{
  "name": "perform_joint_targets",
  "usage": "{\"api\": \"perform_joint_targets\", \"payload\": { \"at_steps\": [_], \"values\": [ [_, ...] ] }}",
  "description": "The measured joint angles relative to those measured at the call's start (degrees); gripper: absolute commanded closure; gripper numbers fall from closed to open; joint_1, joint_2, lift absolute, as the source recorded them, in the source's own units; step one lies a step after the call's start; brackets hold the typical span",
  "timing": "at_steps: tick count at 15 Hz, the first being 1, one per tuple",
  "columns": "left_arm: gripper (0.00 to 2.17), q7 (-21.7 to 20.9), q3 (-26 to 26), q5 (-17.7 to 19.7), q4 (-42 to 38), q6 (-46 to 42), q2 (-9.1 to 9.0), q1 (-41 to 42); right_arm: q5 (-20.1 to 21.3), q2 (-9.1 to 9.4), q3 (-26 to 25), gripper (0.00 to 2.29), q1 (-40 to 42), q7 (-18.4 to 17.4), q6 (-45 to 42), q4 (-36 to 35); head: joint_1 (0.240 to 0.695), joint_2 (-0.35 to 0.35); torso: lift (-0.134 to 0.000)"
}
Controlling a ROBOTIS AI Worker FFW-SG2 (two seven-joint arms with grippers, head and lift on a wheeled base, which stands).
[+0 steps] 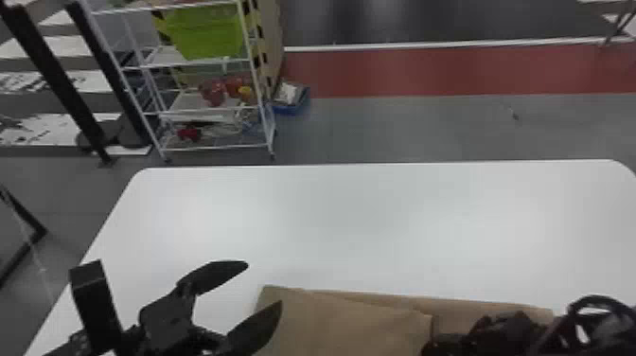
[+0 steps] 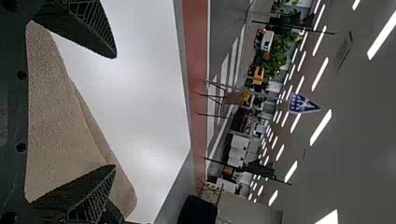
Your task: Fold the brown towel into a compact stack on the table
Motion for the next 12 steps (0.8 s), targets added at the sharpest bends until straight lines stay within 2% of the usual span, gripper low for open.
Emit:
{"api": "perform_joint_targets", "payload": {
  "at_steps": [12],
  "values": [
    [0.05, 0.0, 0.2, -0.1, 0.1, 0.0, 0.0, -0.1, -1.0, -1.48, 0.0, 0.65, 0.5, 0.0, 3.4, -2.0, 0.695, 0.095, -0.119]
  ]
}}
